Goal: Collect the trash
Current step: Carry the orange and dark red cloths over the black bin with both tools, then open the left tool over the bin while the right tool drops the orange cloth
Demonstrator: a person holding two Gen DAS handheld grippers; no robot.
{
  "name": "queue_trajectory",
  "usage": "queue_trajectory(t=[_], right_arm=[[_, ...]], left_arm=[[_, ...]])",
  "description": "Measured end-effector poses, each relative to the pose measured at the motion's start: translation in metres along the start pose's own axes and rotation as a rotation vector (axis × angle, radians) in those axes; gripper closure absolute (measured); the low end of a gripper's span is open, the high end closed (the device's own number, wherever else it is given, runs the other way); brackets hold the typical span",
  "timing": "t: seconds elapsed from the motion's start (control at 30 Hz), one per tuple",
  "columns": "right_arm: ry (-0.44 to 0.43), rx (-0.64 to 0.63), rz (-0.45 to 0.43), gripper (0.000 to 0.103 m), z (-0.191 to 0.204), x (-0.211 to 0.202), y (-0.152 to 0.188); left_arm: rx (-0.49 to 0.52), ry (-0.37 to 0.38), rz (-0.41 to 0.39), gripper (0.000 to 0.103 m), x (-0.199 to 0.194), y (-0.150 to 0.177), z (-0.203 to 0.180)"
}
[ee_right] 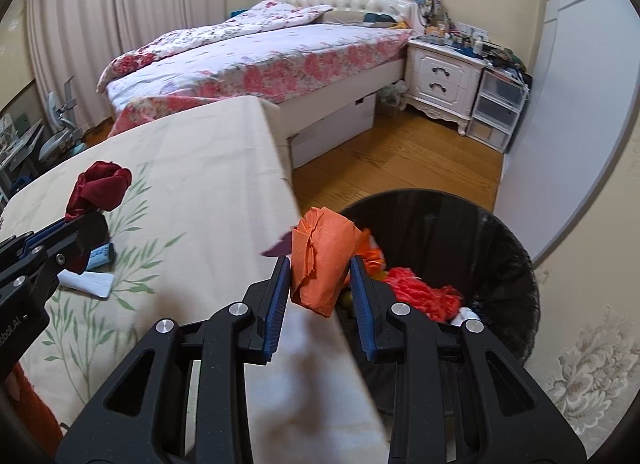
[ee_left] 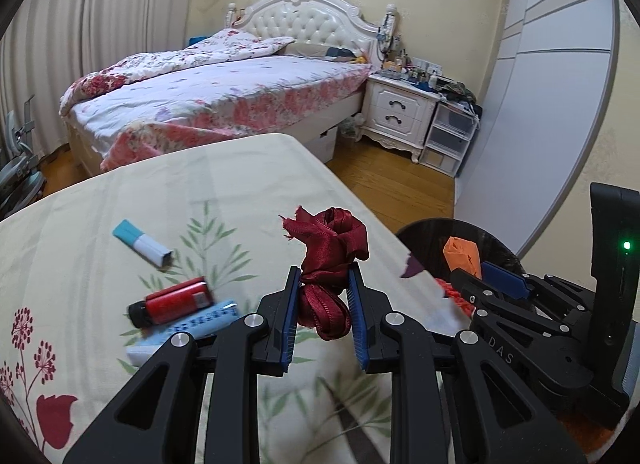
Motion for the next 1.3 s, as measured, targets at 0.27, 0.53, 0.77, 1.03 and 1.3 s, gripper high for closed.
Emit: queue_trajectory(t=[0.27, 0.53, 0.77, 1.03, 1.3], right_arm=[[0.082, 0.057, -0.005, 0.073, -0.046, 0.004, 0.002], [0.144, 0.107, 0.005, 0.073, -0.082, 0.017, 0.006], [0.162, 0.146, 0.02, 0.073, -0.105, 0.03, 0.01], [0.18, 0.167, 0.022, 0.071, -0.115, 0.041, 0.009], [0.203, 0.169, 0.019, 0.057, -0.121, 0.041, 0.011]], left_arm=[[0.039, 0.063, 0.005, 0.079, 0.02, 0.001, -0.043], [0.083, 0.089, 0.021, 0.079, 0.051, 0.005, -0.078], [0.117, 0.106, 0.033, 0.079, 0.072, 0.006, -0.1], [0.133, 0.124, 0.066, 0.076, 0.092, 0.008, -0.109], [0.106, 0.118, 0.059, 0.047, 0.094, 0.007, -0.107]])
Point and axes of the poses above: each gripper's, at about its wrist camera, not at the fingertips, and x roughly the way its jaws point, z to its left, y to its underside, the point moved 6 cm from there along x, roughly the way its jaws point, and after that the axes turned 12 degrees about -z, right-handed, at the moved point
